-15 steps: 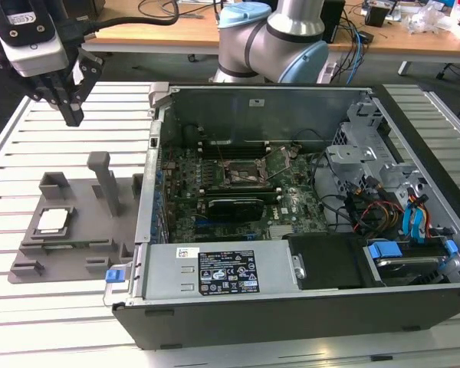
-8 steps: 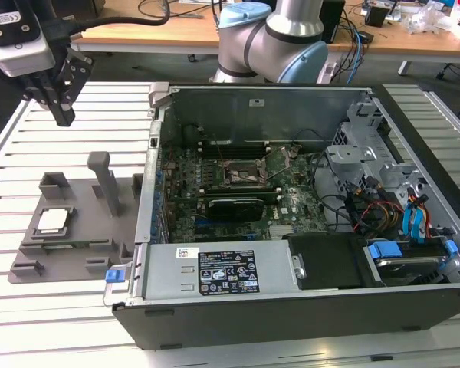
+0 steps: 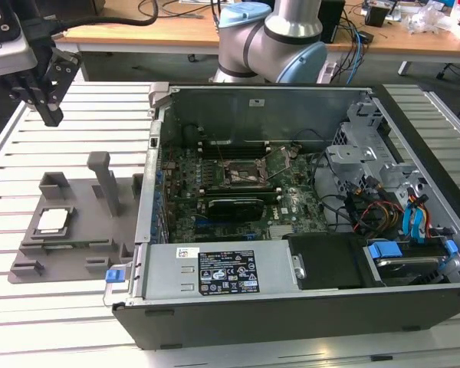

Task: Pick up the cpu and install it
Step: 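Reach for the cpu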

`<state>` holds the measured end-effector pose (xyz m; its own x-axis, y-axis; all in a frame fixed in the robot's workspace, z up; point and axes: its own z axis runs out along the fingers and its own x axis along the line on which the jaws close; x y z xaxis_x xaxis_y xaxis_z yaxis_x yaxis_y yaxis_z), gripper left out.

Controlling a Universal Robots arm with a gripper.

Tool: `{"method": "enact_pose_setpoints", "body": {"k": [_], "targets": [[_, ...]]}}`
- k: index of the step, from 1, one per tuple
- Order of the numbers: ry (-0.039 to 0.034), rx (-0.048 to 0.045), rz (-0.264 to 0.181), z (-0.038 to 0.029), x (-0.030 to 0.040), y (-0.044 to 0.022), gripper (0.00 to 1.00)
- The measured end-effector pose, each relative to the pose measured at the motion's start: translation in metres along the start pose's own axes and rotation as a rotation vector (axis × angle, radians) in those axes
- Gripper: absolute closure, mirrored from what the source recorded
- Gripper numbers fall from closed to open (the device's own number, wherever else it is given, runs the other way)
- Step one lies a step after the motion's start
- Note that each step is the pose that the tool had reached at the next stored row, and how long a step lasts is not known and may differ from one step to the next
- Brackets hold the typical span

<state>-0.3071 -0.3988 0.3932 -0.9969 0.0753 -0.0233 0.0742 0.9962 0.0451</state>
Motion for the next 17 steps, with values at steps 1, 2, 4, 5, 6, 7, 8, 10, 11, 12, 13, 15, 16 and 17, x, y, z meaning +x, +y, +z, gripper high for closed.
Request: {"method": "enact_pose_setpoints", "body": {"k": [1, 2, 4, 5, 6, 7, 8, 10, 11, 12, 13, 15, 16, 17], "targets": [[0.0001, 0.0001, 0.000, -0.0001, 0.0017, -0.0001, 0.89], [0.0000, 0.0001, 0.000, -0.0001, 0.0038, -0.0003, 0.89], [0.0001, 0.0001, 0.000, -0.0003, 0.0092, -0.0007, 0.89], [0.0001, 0.0001, 0.000, -0.0004, 0.0113, -0.0009, 0.89], [0.0001, 0.0001, 0.000, -0.0004, 0.0127, -0.0010, 0.89], [0.0000, 0.0000, 0.000, -0.0004, 0.0140, -0.0010, 0.89], [0.0000, 0.0001, 0.000, -0.0004, 0.0155, -0.0012, 0.89], [0.0001, 0.0001, 0.000, -0.0005, 0.0183, -0.0013, 0.89], [0.0001, 0.0001, 0.000, -0.0006, 0.0194, -0.0014, 0.89], [0.0000, 0.0000, 0.000, -0.0006, 0.0204, -0.0015, 0.89], [0.0000, 0.0000, 0.000, -0.0006, 0.0219, -0.0016, 0.89], [0.0000, 0.0001, 0.000, -0.0007, 0.0246, -0.0018, 0.89], [0.0001, 0.0001, 0.000, -0.0007, 0.0262, -0.0019, 0.89], [0.0000, 0.0001, 0.000, -0.0008, 0.0283, -0.0021, 0.89]]}}
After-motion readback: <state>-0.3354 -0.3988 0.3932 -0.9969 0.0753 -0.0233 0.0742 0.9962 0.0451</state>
